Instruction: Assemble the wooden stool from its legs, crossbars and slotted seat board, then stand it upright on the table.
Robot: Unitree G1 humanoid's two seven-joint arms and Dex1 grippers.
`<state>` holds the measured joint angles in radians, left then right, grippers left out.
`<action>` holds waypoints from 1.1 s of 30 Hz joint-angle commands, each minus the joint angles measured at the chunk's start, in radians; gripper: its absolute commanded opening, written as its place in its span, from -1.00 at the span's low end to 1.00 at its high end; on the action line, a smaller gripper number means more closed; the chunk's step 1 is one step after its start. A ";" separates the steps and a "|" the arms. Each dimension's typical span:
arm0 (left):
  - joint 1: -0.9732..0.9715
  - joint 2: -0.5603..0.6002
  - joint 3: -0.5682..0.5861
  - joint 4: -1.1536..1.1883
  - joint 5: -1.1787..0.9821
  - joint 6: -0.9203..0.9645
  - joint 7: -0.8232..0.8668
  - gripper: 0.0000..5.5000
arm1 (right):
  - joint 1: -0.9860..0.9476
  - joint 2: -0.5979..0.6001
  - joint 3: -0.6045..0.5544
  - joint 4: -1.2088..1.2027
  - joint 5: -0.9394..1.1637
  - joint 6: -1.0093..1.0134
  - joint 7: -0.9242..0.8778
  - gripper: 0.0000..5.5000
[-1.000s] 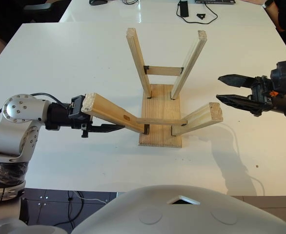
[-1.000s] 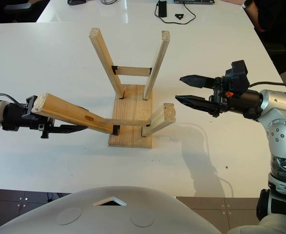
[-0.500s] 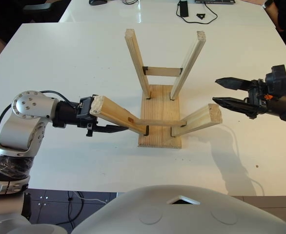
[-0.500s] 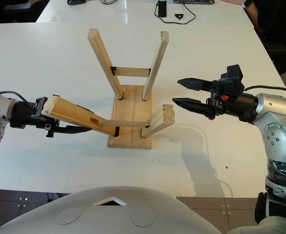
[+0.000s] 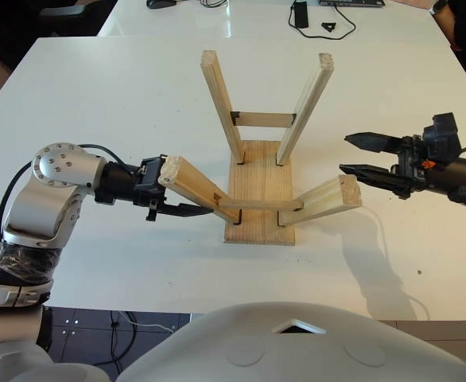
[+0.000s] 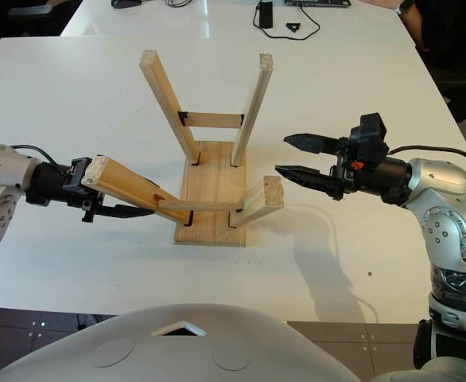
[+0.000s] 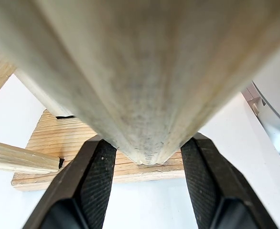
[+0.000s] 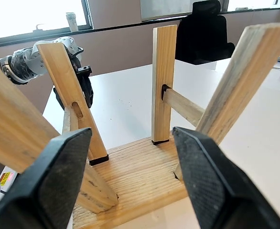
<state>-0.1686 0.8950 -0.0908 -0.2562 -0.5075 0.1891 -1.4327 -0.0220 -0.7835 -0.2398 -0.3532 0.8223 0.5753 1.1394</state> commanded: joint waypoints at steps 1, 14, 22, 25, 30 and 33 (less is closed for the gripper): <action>0.023 0.013 -0.036 -0.028 0.056 -0.004 0.004 -0.26 | 0.014 0.006 -0.003 -0.021 -0.009 -0.015 -0.013 0.13; 0.039 0.010 -0.048 -0.108 0.092 -0.031 0.077 -0.26 | 0.016 0.021 0.008 -0.024 -0.017 -0.033 -0.041 0.13; -0.018 -0.010 -0.122 -0.080 0.169 0.083 0.187 -0.26 | -0.044 0.055 0.004 -0.008 -0.027 -0.043 -0.102 0.13; -0.019 -0.027 -0.138 -0.077 0.164 0.154 0.252 -0.26 | -0.101 0.077 -0.018 0.012 -0.028 -0.044 -0.177 0.13; -0.021 -0.078 -0.161 -0.101 0.152 0.271 0.377 -0.26 | -0.273 0.174 -0.075 0.068 -0.038 -0.063 -0.428 0.13; -0.046 -0.121 -0.172 -0.099 0.152 0.338 0.462 -0.26 | -0.308 0.230 -0.101 -0.005 0.005 -0.062 -0.541 0.13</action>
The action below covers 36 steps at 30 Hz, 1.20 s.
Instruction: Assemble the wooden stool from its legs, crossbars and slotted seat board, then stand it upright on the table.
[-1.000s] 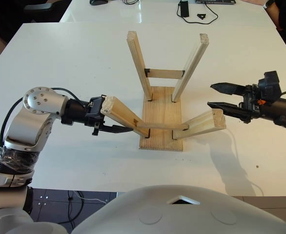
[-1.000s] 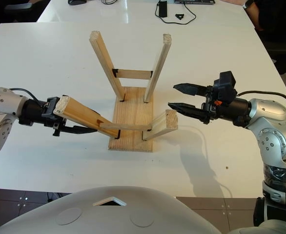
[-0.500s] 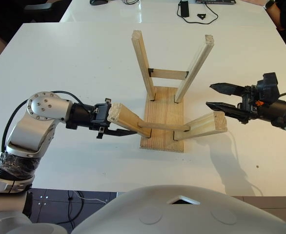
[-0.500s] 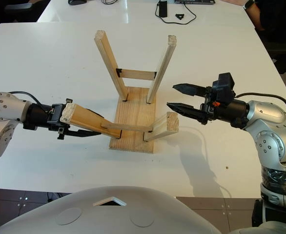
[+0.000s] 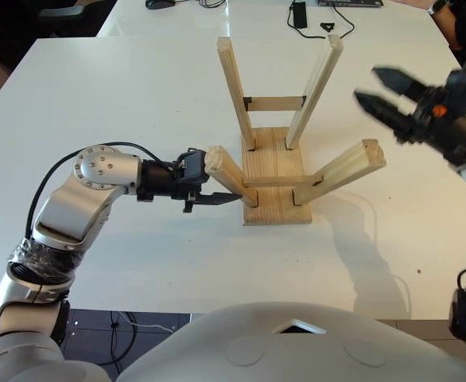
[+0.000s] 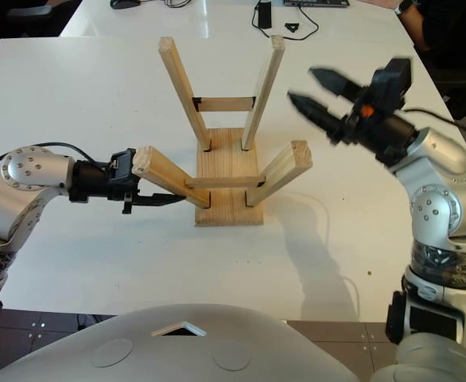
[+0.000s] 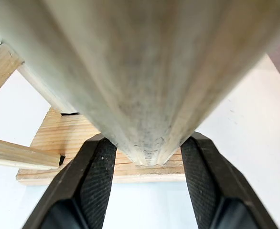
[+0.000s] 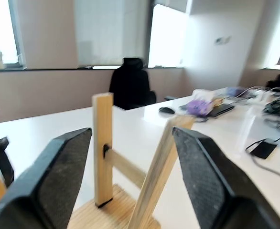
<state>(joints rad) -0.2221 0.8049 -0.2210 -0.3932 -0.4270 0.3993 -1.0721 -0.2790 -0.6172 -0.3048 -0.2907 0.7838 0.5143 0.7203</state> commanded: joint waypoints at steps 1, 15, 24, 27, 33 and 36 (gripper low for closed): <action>-0.002 -0.041 -0.043 0.040 0.071 0.143 0.121 -0.26 | -0.055 0.081 -0.039 -0.112 0.060 0.006 -0.163 0.13; -0.042 -0.072 -0.094 0.026 0.087 0.240 0.210 -0.26 | 0.129 0.304 0.536 -0.389 -0.254 0.010 -0.541 0.13; -0.075 -0.062 -0.104 0.032 0.083 0.247 0.188 -0.26 | 0.231 0.334 0.749 -0.036 -0.588 0.072 -0.620 0.13; -0.090 -0.058 -0.106 0.033 0.083 0.255 0.179 -0.26 | 0.265 0.331 0.778 -0.048 -0.611 0.071 -0.599 0.13; -0.086 -0.048 -0.105 0.051 0.095 0.255 0.174 -0.26 | 0.208 0.366 0.626 -0.281 -0.395 -0.050 -0.432 0.13; -0.087 -0.048 -0.102 0.060 0.096 0.258 0.172 -0.26 | 0.126 0.402 0.460 -0.393 -0.149 -0.026 -0.418 0.13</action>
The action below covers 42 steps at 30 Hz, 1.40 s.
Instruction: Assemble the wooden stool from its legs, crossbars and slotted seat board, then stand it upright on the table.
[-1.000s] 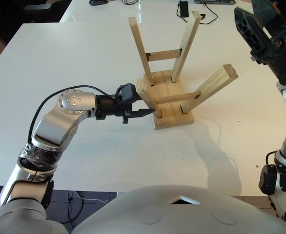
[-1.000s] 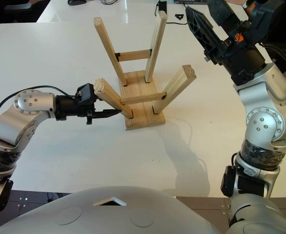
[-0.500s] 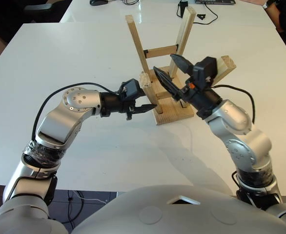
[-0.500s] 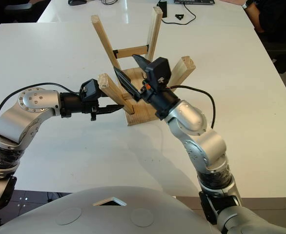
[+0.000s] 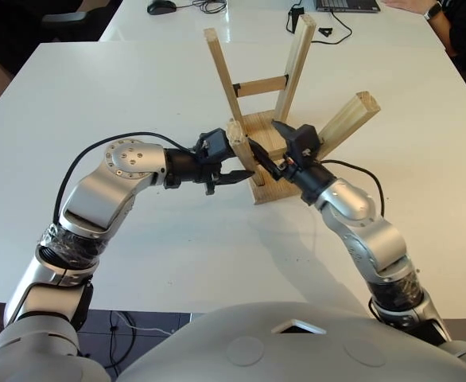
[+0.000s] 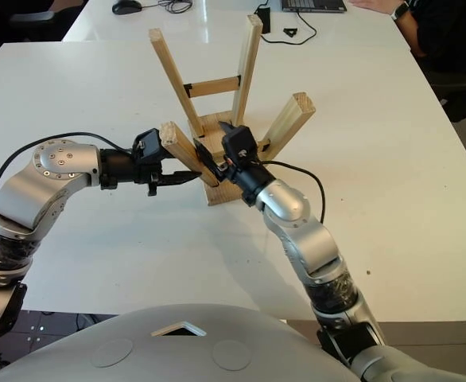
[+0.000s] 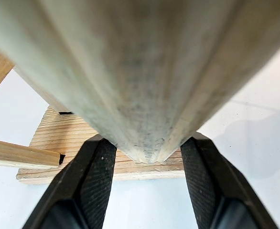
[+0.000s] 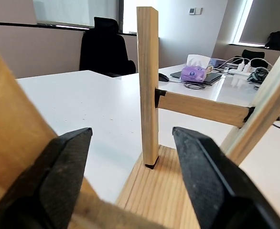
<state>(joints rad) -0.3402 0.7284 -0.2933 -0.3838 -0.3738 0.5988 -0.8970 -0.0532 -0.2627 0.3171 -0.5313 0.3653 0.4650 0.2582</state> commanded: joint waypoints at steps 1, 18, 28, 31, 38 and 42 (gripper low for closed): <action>0.028 0.029 -0.031 0.055 0.045 0.060 -0.004 -0.26 | -0.139 0.061 -0.233 -0.164 0.399 0.037 0.009 0.13; -0.041 0.008 -0.123 0.181 0.098 0.037 -0.021 -0.26 | -0.210 -0.344 -0.465 0.461 -0.102 -0.238 -0.135 0.13; -0.082 -0.028 -0.168 0.200 0.110 0.023 -0.037 -0.26 | -0.212 -0.145 0.048 -0.052 -0.099 -0.214 0.139 0.13; -0.099 -0.046 -0.178 0.174 0.101 0.035 -0.040 -0.26 | -0.210 -0.153 0.085 -0.037 -0.141 -0.199 0.165 0.13; -0.050 -0.006 -0.149 0.173 0.091 0.024 -0.049 -0.26 | -0.117 -0.218 -0.104 0.249 -0.236 -0.248 0.079 0.13; -0.038 0.008 -0.126 0.151 0.077 0.038 -0.053 -0.26 | -0.095 -0.272 -0.283 0.431 -0.274 -0.305 0.009 0.13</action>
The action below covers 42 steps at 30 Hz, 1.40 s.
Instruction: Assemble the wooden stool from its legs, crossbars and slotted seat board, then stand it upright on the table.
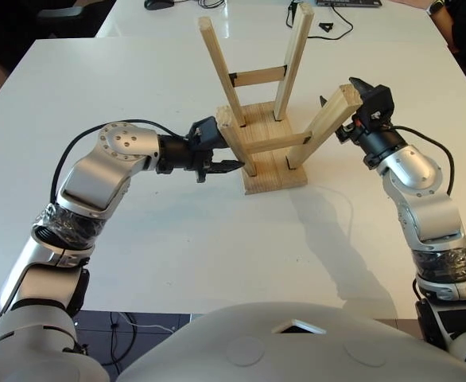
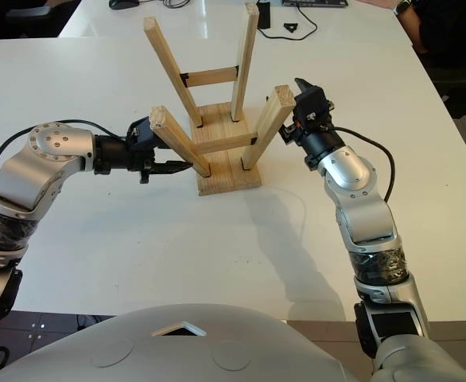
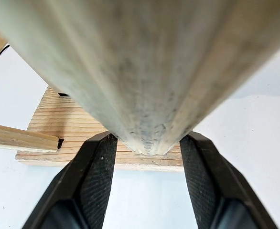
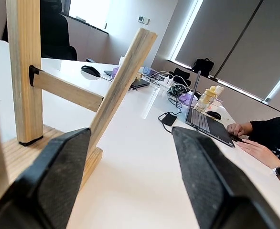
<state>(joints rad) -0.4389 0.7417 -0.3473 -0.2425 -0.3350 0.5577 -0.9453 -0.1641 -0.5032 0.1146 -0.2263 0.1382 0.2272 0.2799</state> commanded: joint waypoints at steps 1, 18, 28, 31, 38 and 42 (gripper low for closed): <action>0.062 -0.005 -0.067 0.006 0.038 0.084 -0.003 -0.26 | 0.012 -0.045 -0.119 0.179 -0.072 -0.080 -0.049 0.13; 0.075 -0.037 -0.071 -0.013 0.043 0.109 0.017 -0.26 | -0.106 0.373 0.212 -0.407 0.271 0.322 0.019 0.13; 0.131 -0.077 0.011 -0.210 -0.146 0.174 -0.022 0.00 | -0.058 0.154 0.132 0.001 -0.064 0.105 0.041 0.13; 0.153 -0.122 0.017 -0.204 -0.115 0.116 0.007 0.16 | -0.086 0.151 0.136 0.177 -0.108 0.010 0.072 0.13; 0.177 -0.199 0.004 -0.185 -0.050 0.026 0.059 0.61 | -0.200 0.148 0.097 0.441 -0.160 -0.117 0.106 0.13; 0.194 -0.232 -0.041 -0.168 0.016 -0.015 0.111 0.61 | -0.240 0.109 0.037 0.534 -0.184 -0.148 0.077 0.13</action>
<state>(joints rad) -0.2544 0.5217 -0.3597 -0.4171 -0.3773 0.5840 -0.8688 -0.3692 -0.3639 0.1874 0.2654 -0.0271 0.0976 0.3693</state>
